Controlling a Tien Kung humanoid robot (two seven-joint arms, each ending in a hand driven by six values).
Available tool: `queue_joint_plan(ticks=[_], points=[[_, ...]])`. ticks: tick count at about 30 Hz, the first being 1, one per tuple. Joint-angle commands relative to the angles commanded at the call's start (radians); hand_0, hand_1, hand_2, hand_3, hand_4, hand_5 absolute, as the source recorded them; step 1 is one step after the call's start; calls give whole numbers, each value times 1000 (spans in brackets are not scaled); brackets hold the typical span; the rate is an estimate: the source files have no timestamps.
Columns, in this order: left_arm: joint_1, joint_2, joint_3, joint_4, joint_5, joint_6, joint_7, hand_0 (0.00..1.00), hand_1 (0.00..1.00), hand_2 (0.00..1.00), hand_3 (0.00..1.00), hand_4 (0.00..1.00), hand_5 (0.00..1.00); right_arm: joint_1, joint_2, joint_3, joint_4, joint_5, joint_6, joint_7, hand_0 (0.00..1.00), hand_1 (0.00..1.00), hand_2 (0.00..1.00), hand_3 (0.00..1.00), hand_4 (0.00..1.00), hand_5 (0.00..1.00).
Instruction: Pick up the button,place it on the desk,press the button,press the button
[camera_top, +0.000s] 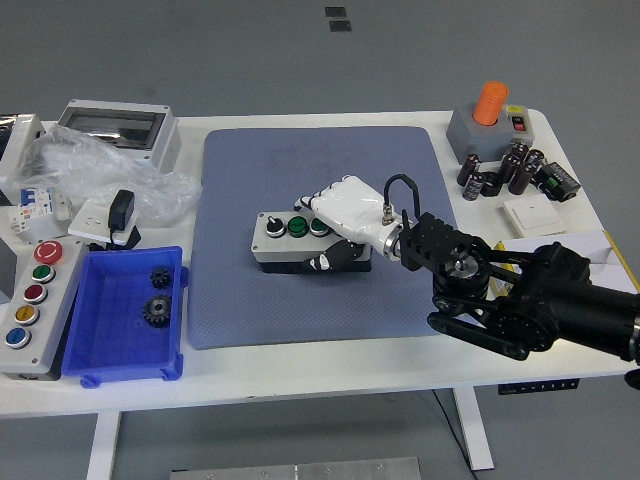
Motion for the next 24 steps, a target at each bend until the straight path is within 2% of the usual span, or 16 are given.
queue_joint_plan(ticks=[1,6,7,12,13,18,19,24], points=[[0,0,0,0,0,0,0,659,695,669,662,765,442,0,-1,-2,0,2,3,-1,566,676,696,472,285,2],[0,1,2,0,-3,0,-1,659,695,669,662,765,442,2,-4,-13,0,18,13,-7,566,676,696,472,285,2],[0,1,2,0,-3,0,-1,658,695,667,661,762,439,2,-4,-15,0,19,14,-7,607,701,724,567,314,2],[0,1,1,0,-1,0,-2,658,695,667,661,762,439,3,-6,-20,2,22,14,-9,607,701,724,567,314,2],[0,1,1,0,-1,0,-2,659,694,662,658,764,439,3,-7,-21,3,22,14,-9,634,732,798,745,557,29],[2,0,2,0,-3,-1,-2,659,694,662,658,764,439,5,-15,-33,17,32,1,-17,634,732,798,745,557,29],[2,0,3,0,-3,-1,-2,658,692,661,658,762,438,5,-18,-36,21,36,-3,-18,657,746,818,853,650,58],[3,-1,-1,0,3,-7,0,658,692,661,658,762,438,2,-48,-70,75,109,-34,-23,657,746,818,853,650,58]])
